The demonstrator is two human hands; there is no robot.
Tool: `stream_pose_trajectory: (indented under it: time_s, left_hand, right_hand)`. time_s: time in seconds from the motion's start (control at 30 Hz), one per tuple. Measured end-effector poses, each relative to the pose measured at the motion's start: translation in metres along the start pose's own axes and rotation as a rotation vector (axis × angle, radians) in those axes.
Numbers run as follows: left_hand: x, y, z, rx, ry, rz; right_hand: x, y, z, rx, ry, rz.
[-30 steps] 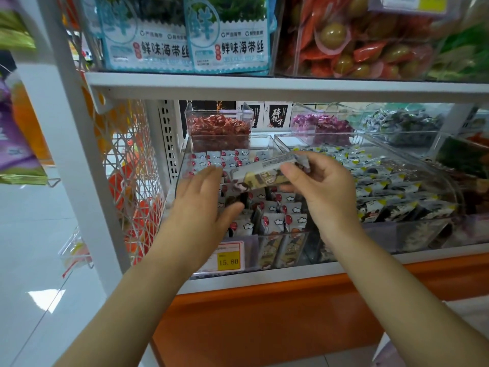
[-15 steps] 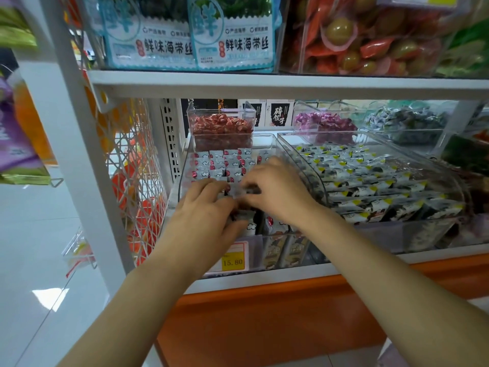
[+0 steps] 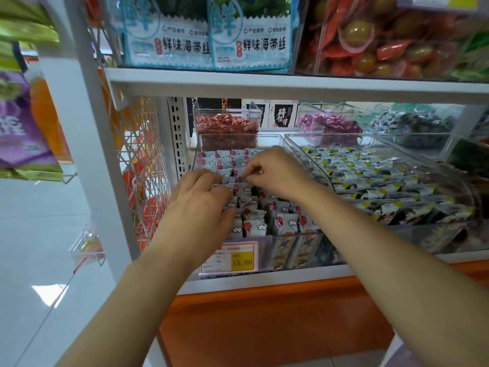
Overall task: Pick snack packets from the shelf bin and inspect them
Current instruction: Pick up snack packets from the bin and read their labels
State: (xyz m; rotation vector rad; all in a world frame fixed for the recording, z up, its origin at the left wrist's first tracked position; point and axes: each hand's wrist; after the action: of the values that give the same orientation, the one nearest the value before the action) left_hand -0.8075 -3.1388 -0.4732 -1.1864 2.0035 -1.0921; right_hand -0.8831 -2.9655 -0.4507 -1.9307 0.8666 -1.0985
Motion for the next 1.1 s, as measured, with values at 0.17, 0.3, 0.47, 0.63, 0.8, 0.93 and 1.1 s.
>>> stream_pose_trajectory:
  time_s: [0.17, 0.3, 0.47, 0.63, 0.8, 0.93, 1.1]
  left_hand:
    - [0.001, -0.001, -0.001, -0.021, -0.002, 0.02]
    - [0.0, -0.003, -0.002, -0.093, -0.026, 0.049]
    - [-0.008, -0.008, -0.003, -0.172, -0.121, 0.253]
    - [-0.02, -0.006, -0.003, -0.043, -0.216, 0.478]
    - [-0.024, -0.009, -0.004, -0.015, -0.279, 0.751]
    - [-0.02, -0.008, -0.005, 0.031, -0.5, 1.137]
    - [-0.019, -0.011, -0.006, 0.028, -0.627, 1.393]
  right_hand:
    - [0.003, 0.01, -0.011, 0.112, -0.019, 0.182]
    - [0.01, -0.01, 0.003, -0.055, 0.037, -0.293]
    - [0.012, -0.035, 0.043, -0.433, 0.056, -0.596]
    - [0.011, -0.041, 0.08, -0.586, 0.181, -0.99]
    - [0.011, -0.038, 0.092, -0.475, 0.316, -1.348]
    - [0.007, -0.036, 0.097, -0.364, 0.372, -1.557]
    - [0.005, -0.033, 0.101, -0.314, 0.379, -1.579]
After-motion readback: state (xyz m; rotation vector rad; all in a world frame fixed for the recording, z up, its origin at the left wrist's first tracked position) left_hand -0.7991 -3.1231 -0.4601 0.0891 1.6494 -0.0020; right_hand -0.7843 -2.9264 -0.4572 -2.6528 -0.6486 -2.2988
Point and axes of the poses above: each hand's wrist, its own z-axis away from the middle knuckle, its own y-axis out of the palm, x = y × z, and after that the axes turned 6 degrees about -z, right-handed
